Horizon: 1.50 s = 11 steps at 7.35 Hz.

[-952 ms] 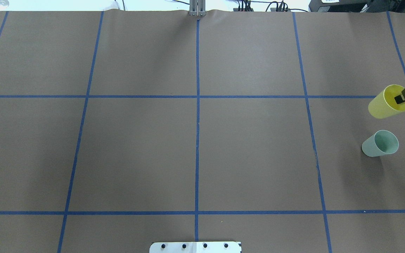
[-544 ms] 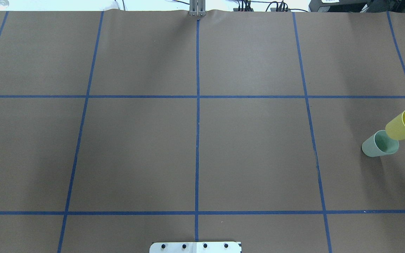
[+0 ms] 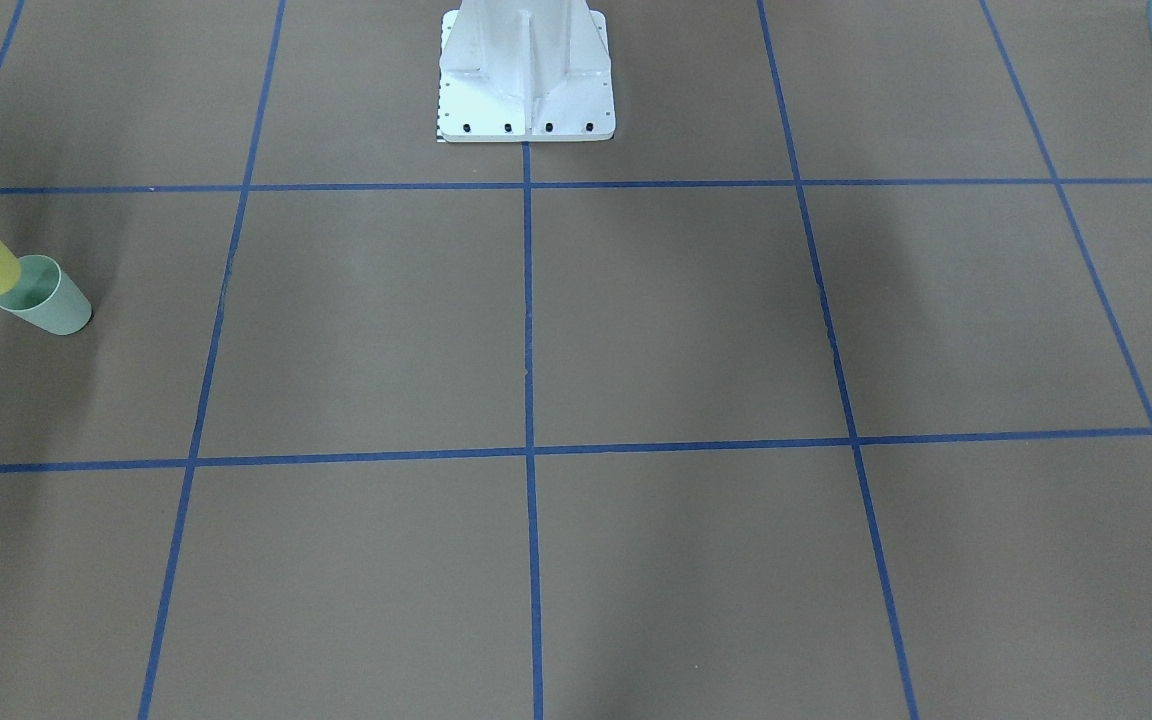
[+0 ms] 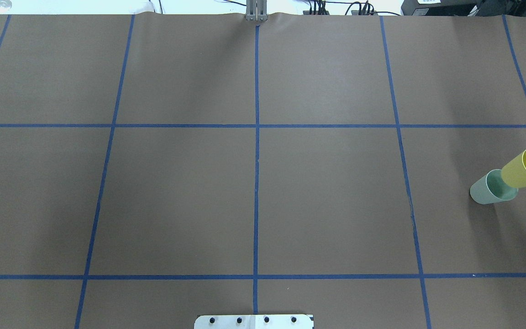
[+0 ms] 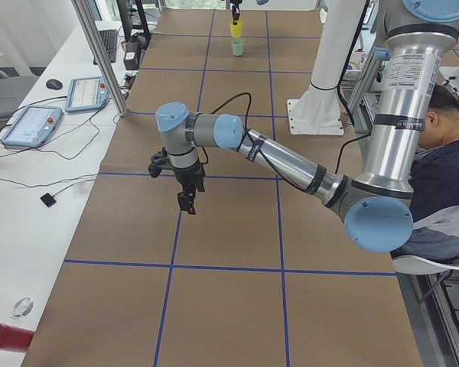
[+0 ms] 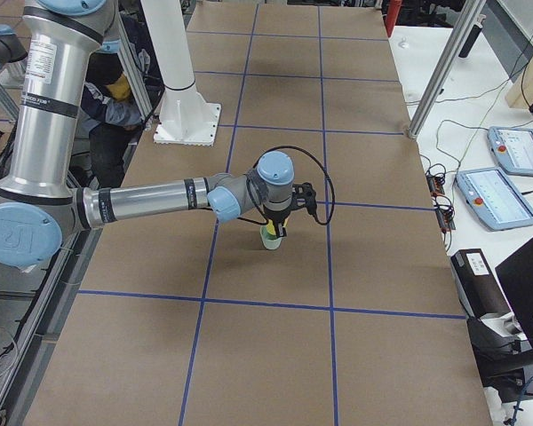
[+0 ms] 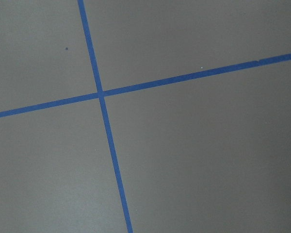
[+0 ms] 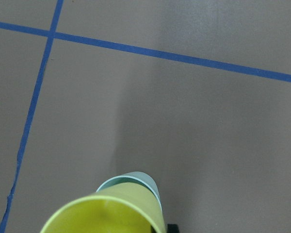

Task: Transfer and stack yellow cup on green cup

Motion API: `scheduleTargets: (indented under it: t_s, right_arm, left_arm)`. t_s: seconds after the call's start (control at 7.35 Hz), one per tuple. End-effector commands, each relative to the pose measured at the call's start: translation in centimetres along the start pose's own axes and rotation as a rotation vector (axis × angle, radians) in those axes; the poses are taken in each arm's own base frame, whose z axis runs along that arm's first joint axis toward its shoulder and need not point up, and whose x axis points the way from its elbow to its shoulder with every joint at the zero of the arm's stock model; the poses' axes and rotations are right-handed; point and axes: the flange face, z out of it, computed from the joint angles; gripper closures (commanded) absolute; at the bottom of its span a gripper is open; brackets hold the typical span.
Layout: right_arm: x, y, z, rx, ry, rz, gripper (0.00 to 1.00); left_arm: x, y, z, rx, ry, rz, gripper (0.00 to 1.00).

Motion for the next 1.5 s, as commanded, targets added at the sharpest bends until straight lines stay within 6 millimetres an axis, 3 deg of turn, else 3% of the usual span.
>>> scheduleTargets:
  t_s: [0.0, 1.36]
  right_arm:
    - [-0.6, 0.1, 0.9, -0.02, -0.004, -0.01, 1.0]
    - [-0.8, 0.2, 2.6, -0.049, 0.019, -0.02, 1.0]
  left_arm:
    - [0.2, 0.3, -0.2, 0.005, 0.001, 0.004, 0.0]
    - [0.7, 0.3, -0.2, 0.007, 0.035, 0.007, 0.0]
